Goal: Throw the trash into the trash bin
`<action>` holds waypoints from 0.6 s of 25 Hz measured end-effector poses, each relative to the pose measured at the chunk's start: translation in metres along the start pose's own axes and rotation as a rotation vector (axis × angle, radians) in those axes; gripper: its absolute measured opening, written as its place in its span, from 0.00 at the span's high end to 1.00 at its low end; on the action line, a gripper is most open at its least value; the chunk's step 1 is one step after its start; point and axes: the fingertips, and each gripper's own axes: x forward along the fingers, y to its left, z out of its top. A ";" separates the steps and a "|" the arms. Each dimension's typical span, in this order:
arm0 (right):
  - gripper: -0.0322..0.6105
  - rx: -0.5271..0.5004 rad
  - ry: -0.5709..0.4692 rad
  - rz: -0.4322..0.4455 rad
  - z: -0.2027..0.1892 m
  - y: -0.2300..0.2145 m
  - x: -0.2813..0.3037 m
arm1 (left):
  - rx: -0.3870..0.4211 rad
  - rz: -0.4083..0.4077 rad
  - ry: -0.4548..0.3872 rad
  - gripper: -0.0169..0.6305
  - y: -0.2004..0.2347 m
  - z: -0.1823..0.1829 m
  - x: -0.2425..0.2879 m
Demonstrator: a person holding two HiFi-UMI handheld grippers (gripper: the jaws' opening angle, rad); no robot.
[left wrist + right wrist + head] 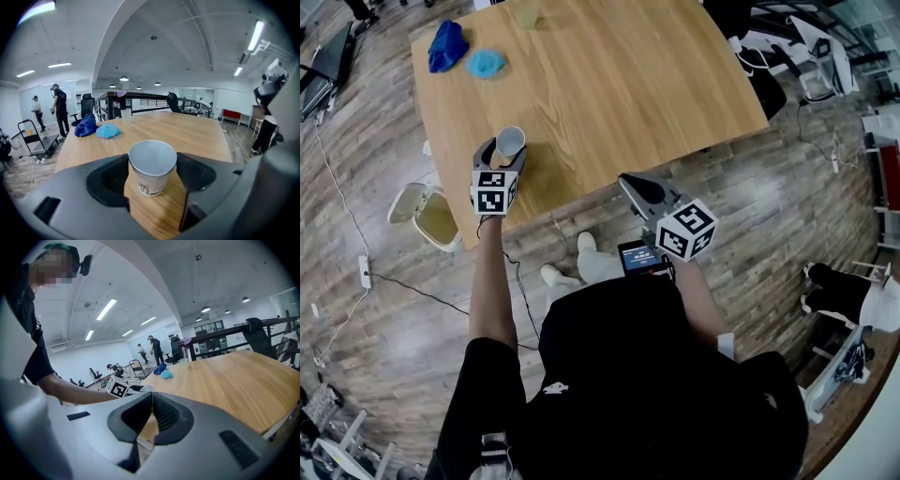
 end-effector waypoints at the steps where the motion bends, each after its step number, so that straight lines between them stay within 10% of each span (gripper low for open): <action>1: 0.95 0.000 0.000 0.007 0.001 0.001 0.002 | -0.016 0.014 -0.010 0.46 0.004 0.003 -0.004; 15: 0.95 -0.050 0.125 0.250 -0.017 0.072 0.073 | -0.113 0.294 -0.048 0.46 0.090 -0.034 -0.127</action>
